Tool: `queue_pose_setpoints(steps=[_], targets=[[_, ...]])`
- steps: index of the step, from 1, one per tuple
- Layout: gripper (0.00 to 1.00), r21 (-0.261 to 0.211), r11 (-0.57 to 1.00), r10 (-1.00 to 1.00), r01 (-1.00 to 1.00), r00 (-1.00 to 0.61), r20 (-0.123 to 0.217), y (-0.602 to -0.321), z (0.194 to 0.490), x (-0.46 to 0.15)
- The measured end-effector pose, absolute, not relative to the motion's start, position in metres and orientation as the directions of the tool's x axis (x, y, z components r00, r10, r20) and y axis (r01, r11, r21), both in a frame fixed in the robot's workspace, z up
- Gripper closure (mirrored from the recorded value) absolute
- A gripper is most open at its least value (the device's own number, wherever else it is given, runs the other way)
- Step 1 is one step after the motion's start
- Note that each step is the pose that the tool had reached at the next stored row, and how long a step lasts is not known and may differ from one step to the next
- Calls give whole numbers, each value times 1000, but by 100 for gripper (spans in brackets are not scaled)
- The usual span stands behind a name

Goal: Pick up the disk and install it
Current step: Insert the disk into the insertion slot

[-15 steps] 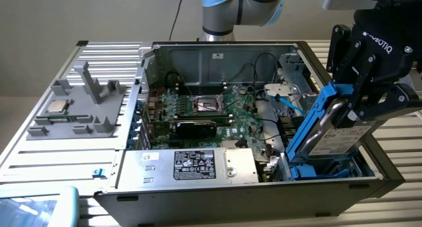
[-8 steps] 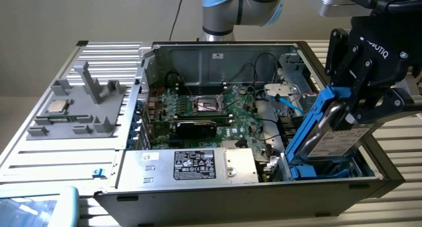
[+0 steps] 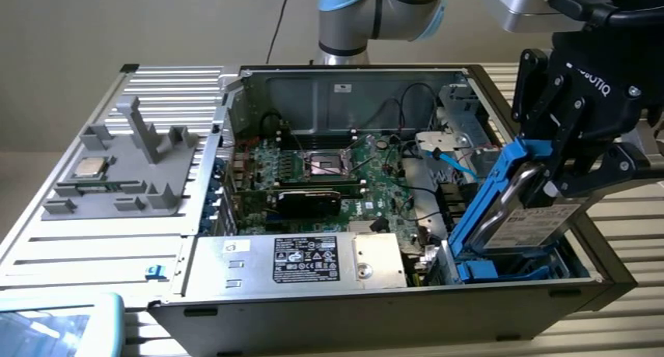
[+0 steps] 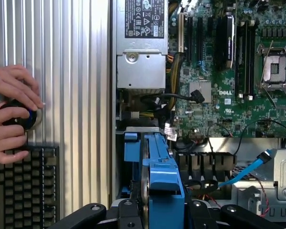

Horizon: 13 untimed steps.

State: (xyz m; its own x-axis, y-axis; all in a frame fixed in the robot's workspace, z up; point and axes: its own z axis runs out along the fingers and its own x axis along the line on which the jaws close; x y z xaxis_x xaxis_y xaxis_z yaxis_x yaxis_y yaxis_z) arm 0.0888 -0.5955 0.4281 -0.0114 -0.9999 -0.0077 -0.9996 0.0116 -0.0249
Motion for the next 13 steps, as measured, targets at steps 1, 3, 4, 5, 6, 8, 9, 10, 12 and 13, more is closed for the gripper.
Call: queue_pose_setpoints(steps=[1, 3, 4, 5, 6, 8, 9, 10, 12, 13], targets=[[62, -25, 12, -1000, -1000, -11, -8, -596, 428, 89], [62, -25, 11, -1000, -1000, -11, -8, -596, 426, 89], [62, -25, 11, -1000, -1000, -11, -8, -596, 426, 89], [62, -25, 11, -1000, -1000, -11, -8, -596, 425, 89], [62, -25, 11, -1000, -1000, -11, -8, -596, 425, 89], [62, -25, 11, -1000, -1000, -11, -8, -596, 424, 89], [62, -25, 11, -1000, -1000, -11, -8, -596, 423, 89], [62, -25, 11, -1000, -1000, -11, -8, -596, 423, 89], [62, -25, 11, -1000, -1000, -11, -7, -596, 423, 89], [62, -25, 11, -1000, -1000, -11, -8, -596, 423, 89]])
